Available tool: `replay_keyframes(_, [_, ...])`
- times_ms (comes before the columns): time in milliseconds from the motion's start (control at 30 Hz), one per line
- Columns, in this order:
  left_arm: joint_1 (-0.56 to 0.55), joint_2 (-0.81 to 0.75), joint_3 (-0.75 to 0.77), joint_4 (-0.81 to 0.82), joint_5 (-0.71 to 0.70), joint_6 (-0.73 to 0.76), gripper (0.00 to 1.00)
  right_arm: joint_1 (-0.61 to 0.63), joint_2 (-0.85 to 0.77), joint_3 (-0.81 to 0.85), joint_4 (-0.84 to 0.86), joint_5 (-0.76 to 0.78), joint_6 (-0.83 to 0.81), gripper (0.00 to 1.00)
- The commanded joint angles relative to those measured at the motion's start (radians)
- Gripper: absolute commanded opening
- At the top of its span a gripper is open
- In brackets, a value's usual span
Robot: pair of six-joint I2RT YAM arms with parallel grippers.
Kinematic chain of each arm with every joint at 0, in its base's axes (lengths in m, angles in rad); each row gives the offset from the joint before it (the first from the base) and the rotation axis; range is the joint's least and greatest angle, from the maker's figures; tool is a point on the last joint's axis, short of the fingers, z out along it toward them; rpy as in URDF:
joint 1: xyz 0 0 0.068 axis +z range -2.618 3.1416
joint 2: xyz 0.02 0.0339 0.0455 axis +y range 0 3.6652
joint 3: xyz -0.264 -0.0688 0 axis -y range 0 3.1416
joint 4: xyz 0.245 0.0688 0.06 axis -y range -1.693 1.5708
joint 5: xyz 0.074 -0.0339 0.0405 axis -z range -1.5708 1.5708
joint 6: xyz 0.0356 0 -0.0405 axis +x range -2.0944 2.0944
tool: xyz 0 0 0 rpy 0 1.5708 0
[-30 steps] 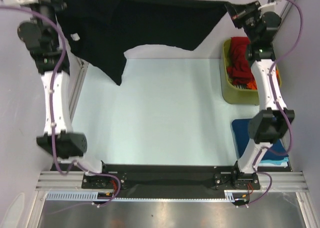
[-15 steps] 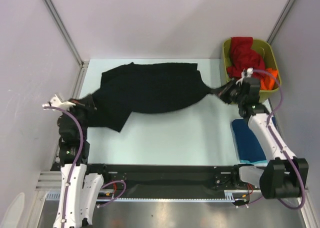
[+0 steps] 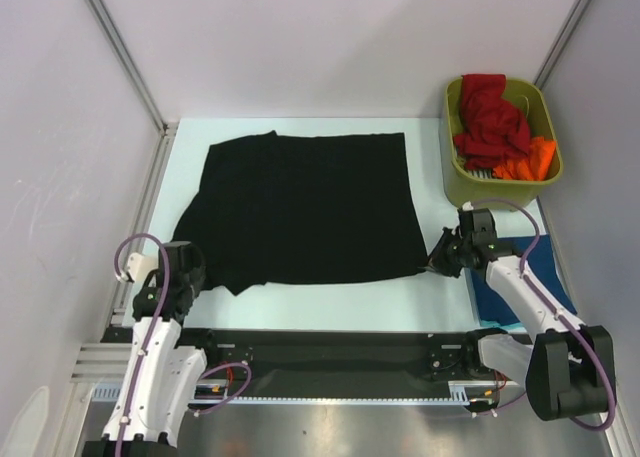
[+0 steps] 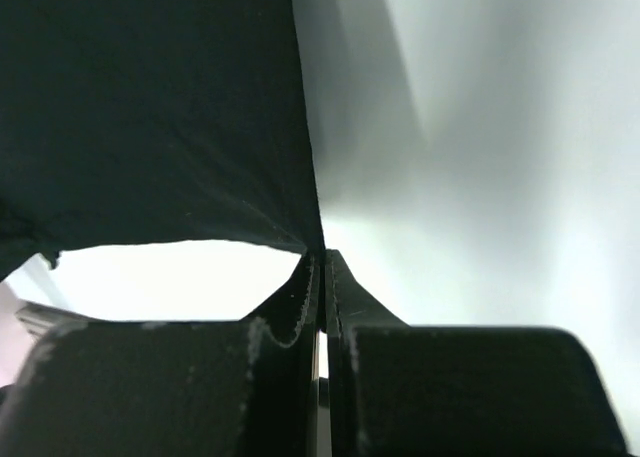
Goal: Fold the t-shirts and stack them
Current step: Flatten the tshirt out
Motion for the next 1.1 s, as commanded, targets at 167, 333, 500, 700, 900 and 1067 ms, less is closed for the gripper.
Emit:
replay_keyframes(167, [-0.056,0.102,0.107,-0.100,-0.151,-0.057,0.15,0.008,0.111,0.050,-0.065,0.022,-0.048,0.00])
replay_keyframes(333, [-0.075,0.227,0.179,0.098,-0.144,0.222,0.00,-0.001,0.235,0.194,-0.018,0.044,-0.081,0.00])
replay_keyframes(500, [-0.075,0.352,0.260,0.256,-0.052,0.433,0.00,-0.003,0.472,0.381,-0.034,0.082,-0.108,0.00])
replay_keyframes(700, [-0.073,0.528,0.371,0.285,-0.026,0.486,0.00,-0.006,0.594,0.559,-0.062,0.099,-0.150,0.00])
replay_keyframes(900, [-0.047,0.750,0.549,0.296,0.039,0.546,0.00,-0.006,0.709,0.683,-0.089,0.116,-0.170,0.00])
replay_keyframes(1067, [-0.018,0.928,0.681,0.308,0.100,0.578,0.00,-0.005,0.798,0.763,-0.114,0.144,-0.199,0.00])
